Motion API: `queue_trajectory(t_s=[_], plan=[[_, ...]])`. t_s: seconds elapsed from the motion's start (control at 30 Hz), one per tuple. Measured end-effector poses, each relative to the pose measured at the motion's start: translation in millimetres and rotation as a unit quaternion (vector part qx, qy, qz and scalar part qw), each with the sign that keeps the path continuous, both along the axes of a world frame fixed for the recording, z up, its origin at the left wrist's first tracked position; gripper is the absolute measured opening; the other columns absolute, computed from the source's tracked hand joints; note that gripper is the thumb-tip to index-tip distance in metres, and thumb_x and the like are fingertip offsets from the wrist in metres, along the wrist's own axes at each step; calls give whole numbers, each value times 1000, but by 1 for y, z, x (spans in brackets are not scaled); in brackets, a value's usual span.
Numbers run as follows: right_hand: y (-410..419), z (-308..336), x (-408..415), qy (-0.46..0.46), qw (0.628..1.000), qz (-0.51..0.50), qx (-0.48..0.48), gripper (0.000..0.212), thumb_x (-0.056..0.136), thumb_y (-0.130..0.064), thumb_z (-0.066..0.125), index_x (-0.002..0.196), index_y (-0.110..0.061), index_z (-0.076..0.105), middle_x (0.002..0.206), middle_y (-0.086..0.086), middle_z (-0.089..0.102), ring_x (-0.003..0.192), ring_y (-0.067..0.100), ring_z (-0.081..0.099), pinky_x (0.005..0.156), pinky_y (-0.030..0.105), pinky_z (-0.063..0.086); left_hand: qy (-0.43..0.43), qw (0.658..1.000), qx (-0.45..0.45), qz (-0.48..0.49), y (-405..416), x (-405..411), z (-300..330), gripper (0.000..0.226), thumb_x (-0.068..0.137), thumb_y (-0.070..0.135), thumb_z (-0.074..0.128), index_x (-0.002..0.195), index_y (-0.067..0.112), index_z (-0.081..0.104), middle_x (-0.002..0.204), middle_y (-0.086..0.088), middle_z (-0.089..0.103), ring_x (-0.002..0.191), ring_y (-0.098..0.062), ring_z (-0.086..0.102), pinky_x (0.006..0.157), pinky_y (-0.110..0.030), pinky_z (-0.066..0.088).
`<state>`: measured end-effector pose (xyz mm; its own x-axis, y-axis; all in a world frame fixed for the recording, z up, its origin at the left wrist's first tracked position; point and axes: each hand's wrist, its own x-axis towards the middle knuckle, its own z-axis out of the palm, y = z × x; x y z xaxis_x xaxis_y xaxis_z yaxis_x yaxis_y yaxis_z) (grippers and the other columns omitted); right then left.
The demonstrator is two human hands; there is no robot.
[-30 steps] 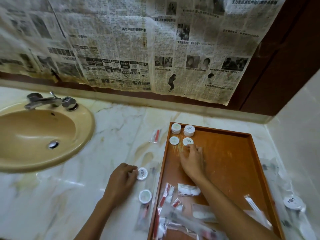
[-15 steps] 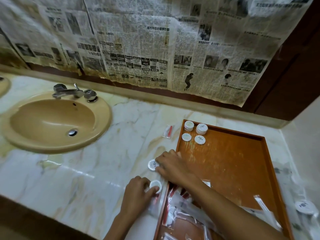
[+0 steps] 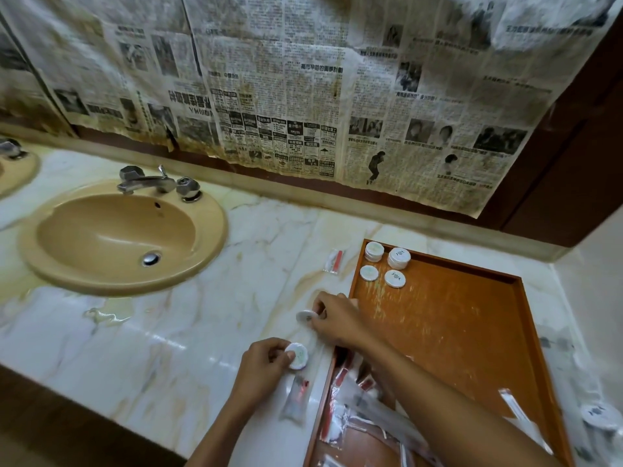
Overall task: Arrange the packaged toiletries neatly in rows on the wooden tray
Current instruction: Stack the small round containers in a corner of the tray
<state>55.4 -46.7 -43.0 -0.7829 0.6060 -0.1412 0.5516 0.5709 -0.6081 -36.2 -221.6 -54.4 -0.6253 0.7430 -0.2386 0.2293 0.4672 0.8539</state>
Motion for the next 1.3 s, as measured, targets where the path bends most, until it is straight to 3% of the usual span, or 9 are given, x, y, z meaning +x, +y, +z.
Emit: queue_trajectory(t_s=[0.2, 0.37, 0.53, 0.63, 0.83, 0.97, 1.07, 1.17, 1.3], plan=[[2, 7, 19, 187, 958, -114, -183, 3, 87, -17, 67, 89, -19, 66, 86, -1, 69, 78, 9, 62, 72, 28, 51, -141, 987, 56, 49, 11, 3, 11, 16, 91, 7, 63, 87, 15, 75, 76, -4, 75, 68, -15, 68, 57, -21, 49], [15, 4, 59, 260, 895, -289, -219, 14, 96, -16, 57, 101, -23, 69, 95, -1, 70, 79, 10, 65, 69, 23, 51, -126, 988, 71, 58, 43, 16, 25, 28, 93, 4, 56, 88, 25, 74, 88, 2, 72, 77, -11, 63, 59, -16, 47], [42, -9, 103, 206, 901, -351, -148, 13, 93, -17, 63, 106, -18, 64, 83, 4, 70, 61, 11, 62, 54, 23, 49, -20, 998, 61, -13, 91, 26, 38, 23, 93, 4, 57, 106, 15, 72, 105, -3, 68, 96, -17, 61, 81, -27, 52], [56, -15, 122, 137, 925, -341, -95, 17, 91, -20, 66, 107, -17, 64, 95, 1, 67, 85, 16, 64, 72, 33, 55, 76, 992, 57, -84, 125, 32, 44, 14, 88, 8, 64, 98, 15, 72, 97, 0, 68, 85, -10, 59, 66, -11, 42], [65, -21, 148, 71, 950, -304, -15, 27, 89, -29, 67, 114, -19, 66, 113, -5, 54, 101, 11, 55, 92, 27, 46, 233, 926, -8, -298, 174, 39, 39, 16, 85, 11, 61, 91, 10, 75, 96, -2, 73, 85, -16, 66, 68, -22, 44], [61, -23, 153, 69, 950, -304, -16, 33, 91, -30, 65, 121, -16, 64, 120, -2, 52, 105, 14, 54, 96, 29, 46, 308, 894, 35, -323, 182, 31, 31, 17, 80, 6, 56, 77, 6, 73, 83, -7, 72, 78, -22, 63, 60, -19, 35], [57, -27, 154, 43, 955, -292, -18, 51, 86, -39, 69, 131, -19, 57, 123, -5, 46, 108, 10, 49, 97, 28, 45, 323, 880, 33, -346, 180, 23, 22, 15, 86, 22, 61, 86, 12, 72, 90, -3, 68, 84, -16, 57, 62, -11, 27], [57, -29, 151, 18, 962, -274, 4, 61, 79, -48, 73, 132, -23, 56, 117, -11, 39, 102, 6, 44, 88, 22, 38, 318, 846, -27, -428, 184, 13, 22, 28, 82, 41, 70, 97, 18, 71, 99, -1, 63, 91, -14, 53, 71, -22, 41], [55, -32, 145, 5, 959, -282, 41, 56, 80, -50, 71, 128, -25, 58, 111, -14, 36, 94, 4, 42, 79, 20, 36, 335, 833, -36, -439, 191, 16, 29, 32, 72, 46, 76, 75, 22, 55, 83, 0, 62, 78, -13, 49, 62, -26, 34]])
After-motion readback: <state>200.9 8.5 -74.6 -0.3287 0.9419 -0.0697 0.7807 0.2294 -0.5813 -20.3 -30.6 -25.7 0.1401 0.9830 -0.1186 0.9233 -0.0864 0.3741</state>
